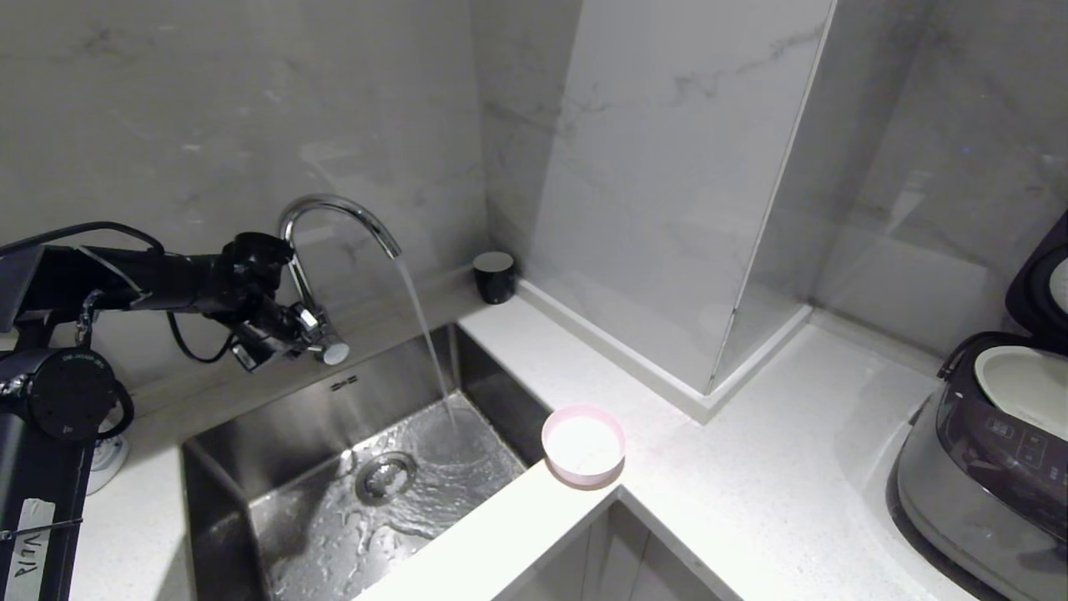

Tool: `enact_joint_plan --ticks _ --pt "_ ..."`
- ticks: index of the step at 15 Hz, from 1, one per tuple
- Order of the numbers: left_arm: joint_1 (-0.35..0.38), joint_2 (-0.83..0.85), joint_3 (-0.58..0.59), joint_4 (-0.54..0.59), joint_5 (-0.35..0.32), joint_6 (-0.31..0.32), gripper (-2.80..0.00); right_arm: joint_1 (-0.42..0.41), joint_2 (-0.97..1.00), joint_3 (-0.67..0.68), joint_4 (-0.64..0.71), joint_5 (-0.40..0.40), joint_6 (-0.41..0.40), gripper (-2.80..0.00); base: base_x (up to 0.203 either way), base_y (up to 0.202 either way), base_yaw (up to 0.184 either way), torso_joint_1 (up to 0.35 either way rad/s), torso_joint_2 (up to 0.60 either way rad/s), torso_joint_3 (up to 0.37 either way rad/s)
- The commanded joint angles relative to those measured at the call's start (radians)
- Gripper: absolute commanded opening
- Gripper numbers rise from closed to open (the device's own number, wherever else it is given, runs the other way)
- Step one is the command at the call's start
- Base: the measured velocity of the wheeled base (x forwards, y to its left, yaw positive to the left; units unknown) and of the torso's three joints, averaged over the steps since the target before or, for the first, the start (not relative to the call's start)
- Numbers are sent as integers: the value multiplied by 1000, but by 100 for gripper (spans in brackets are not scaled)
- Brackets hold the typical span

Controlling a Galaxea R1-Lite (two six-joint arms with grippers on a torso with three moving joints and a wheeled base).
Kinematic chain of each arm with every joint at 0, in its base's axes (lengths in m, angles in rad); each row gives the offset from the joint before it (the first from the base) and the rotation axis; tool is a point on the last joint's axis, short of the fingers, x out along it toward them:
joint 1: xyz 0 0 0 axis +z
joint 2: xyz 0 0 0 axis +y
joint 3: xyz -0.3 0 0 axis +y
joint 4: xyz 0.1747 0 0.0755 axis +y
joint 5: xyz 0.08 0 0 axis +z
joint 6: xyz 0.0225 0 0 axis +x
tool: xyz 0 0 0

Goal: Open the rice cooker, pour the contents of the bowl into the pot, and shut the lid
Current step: Turn off the tap

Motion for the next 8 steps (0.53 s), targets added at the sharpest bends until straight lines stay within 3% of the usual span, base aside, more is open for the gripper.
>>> enact_joint_plan --ticks 1,8 --pt "4 1 -1 -2 4 -31 -280 0 0 0 0 0 1 -280 0 0 0 0 0 0" --pt "15 13 0 -67 39 -52 -280 0 0 0 0 0 1 -280 0 0 0 0 0 0"
